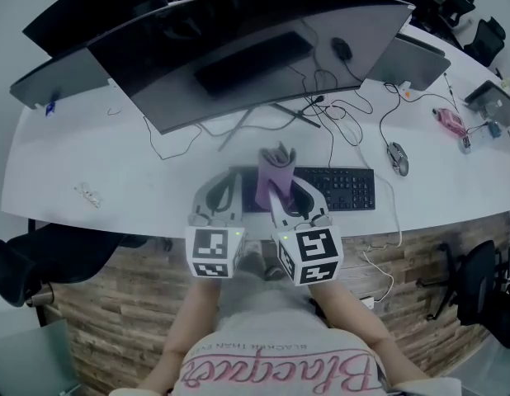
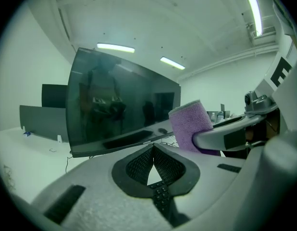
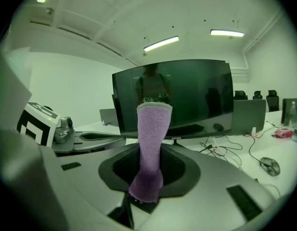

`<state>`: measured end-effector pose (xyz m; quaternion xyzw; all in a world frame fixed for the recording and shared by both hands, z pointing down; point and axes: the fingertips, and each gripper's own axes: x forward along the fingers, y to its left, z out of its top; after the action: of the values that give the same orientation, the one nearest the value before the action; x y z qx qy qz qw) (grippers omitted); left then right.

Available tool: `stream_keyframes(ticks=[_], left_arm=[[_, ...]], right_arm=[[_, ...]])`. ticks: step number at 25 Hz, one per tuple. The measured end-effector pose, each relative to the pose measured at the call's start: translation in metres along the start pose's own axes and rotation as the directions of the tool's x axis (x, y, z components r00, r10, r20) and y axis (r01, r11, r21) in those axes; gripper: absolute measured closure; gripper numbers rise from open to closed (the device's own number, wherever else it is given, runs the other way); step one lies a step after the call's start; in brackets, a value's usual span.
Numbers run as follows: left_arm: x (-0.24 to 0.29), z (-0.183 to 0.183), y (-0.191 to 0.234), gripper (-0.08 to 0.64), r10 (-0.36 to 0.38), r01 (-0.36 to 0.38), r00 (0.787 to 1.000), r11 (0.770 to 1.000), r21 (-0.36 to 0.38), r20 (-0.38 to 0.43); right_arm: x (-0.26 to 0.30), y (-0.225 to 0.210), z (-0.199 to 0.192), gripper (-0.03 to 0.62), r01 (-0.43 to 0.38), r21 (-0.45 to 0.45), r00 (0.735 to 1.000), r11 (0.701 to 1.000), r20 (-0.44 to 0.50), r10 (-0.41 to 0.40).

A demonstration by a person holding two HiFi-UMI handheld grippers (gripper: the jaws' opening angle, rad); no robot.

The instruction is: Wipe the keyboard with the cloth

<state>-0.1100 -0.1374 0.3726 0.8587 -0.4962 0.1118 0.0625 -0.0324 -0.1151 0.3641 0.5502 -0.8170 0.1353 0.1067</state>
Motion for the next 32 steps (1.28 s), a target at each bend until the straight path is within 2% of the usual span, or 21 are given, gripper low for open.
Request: stream_keyframes(ticks=[10,18,27,32], left_arm=[[0.018,-0.041,0.047,0.555,0.037,-0.042,0.994,0.998,-0.039,-0.101],[0.034,-0.069,0.058,0.555,0.021,-0.031,0.984,0.998,-0.054,-0.177],[0.047,-0.097,0.072,0.555,-0.005,-0.015,0.969,0.997,-0.079,-0.247],[0.056,-0.109,0.078,0.555,-0.025,0.0,0.96,0.996,-0.09,-0.278]], right_arm=[[0.069,0.02,-0.03,0.503,-0.116,-0.019,0.98,0.993,-0.162,0.112],[0.104,0.028,-0.064,0.503,-0.123,0.026,0.957,0.992,-0.262,0.126],[0.138,0.037,-0.102,0.503,-0.131,0.09,0.909,0.987,-0.385,0.156],[0.152,0.038,-0.115,0.503,-0.12,0.092,0.889,0.988,-0.433,0.149]])
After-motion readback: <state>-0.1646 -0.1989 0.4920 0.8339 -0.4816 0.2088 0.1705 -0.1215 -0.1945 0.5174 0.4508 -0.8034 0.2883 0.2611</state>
